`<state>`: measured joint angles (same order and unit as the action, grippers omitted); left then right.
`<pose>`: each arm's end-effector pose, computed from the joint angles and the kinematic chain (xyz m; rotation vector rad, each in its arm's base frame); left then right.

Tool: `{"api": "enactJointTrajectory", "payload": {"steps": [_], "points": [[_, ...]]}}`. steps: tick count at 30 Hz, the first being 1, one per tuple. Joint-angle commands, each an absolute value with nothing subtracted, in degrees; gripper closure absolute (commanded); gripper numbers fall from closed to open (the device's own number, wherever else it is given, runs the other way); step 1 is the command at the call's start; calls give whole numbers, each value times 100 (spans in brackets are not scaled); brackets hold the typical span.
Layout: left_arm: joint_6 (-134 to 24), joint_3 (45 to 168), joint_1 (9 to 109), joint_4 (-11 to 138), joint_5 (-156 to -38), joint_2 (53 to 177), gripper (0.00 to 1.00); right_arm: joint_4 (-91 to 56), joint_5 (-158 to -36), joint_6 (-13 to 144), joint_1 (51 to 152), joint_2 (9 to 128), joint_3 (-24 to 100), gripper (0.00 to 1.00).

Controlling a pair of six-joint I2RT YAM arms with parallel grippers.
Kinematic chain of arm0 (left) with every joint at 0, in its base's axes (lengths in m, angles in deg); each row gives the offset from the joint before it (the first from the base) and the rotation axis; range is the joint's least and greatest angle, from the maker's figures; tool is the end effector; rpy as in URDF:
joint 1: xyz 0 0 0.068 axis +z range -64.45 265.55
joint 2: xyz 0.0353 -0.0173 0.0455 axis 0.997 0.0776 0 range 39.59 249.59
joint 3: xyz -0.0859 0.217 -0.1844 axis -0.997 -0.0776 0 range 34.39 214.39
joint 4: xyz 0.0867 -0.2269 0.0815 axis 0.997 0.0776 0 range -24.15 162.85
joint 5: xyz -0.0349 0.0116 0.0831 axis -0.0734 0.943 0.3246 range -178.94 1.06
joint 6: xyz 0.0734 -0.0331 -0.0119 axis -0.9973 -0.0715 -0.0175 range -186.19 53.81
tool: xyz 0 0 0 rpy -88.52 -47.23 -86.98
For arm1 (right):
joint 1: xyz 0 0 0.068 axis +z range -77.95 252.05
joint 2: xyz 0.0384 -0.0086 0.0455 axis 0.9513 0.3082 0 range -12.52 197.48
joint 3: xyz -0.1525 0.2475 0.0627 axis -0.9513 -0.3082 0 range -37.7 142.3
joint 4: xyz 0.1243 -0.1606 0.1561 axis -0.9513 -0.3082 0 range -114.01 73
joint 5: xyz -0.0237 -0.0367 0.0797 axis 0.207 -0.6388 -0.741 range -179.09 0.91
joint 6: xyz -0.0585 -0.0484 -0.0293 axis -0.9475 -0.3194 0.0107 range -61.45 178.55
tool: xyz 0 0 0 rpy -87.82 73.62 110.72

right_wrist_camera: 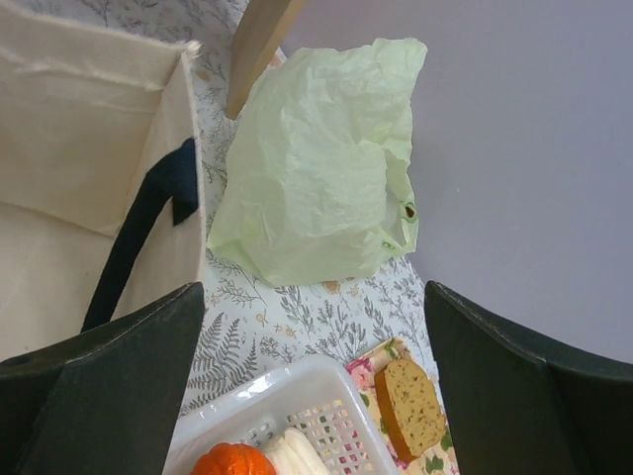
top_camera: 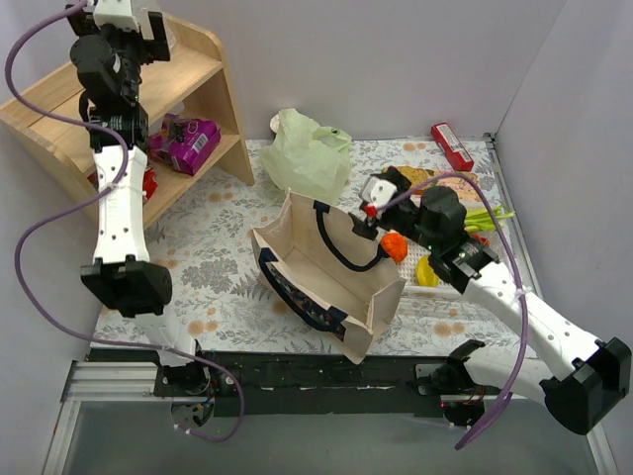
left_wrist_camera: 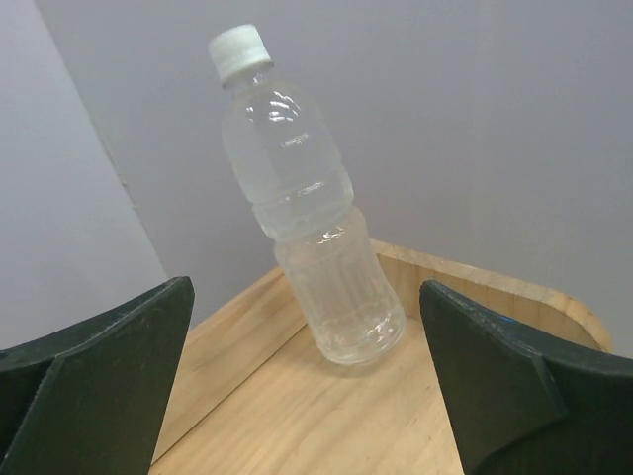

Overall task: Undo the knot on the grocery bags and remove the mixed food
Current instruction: Place the bottle on the shelf.

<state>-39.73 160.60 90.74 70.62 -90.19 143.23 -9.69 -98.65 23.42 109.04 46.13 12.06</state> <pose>0.4223 0.0368 0.5863 -0.3271 1.2241 -0.3342 0.1996 0.1650 0.3789 -1.0437 1.2129 0.1587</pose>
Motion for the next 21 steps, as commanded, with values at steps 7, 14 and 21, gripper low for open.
{"api": "enactJointTrajectory", "payload": {"steps": [7, 14, 21], "points": [[-4378, 14654, 9074, 6540, -8806, 12414, 2, -2528, -9540, 3245, 10923, 5323, 3123, 2], [-3219, 15092, 9100, 6909, -8270, 13064, 2, -2368, -9937, 3658, 10931, 5410, 3095, 2], [-1506, 16006, 9284, 7559, -8445, 13987, 2, -2474, -9849, 3509, 10931, 5252, 2972, 2]]}}
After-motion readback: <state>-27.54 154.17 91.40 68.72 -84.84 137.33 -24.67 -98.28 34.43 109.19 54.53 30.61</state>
